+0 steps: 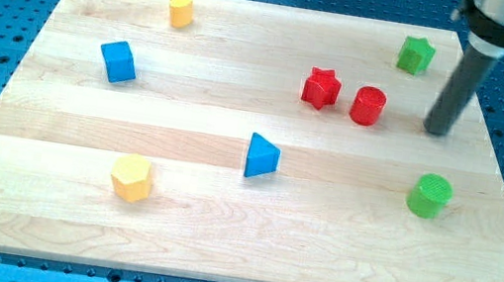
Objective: Push the green circle and the triangle diagonally to the hexagon
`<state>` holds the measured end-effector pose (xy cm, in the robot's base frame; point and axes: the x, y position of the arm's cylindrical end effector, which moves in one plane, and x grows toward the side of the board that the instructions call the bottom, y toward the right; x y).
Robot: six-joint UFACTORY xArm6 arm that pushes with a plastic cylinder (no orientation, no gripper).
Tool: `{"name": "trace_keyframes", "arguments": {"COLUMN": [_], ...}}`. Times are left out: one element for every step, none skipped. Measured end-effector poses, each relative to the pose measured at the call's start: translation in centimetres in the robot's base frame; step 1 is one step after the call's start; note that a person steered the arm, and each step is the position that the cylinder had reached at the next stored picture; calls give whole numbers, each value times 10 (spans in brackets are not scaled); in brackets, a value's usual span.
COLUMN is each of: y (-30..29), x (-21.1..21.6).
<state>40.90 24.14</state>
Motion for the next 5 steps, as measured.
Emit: {"name": "trace_keyframes", "arguments": {"y": [4,58,10,-79,-170], "x": [14,67,113,147,150]}}
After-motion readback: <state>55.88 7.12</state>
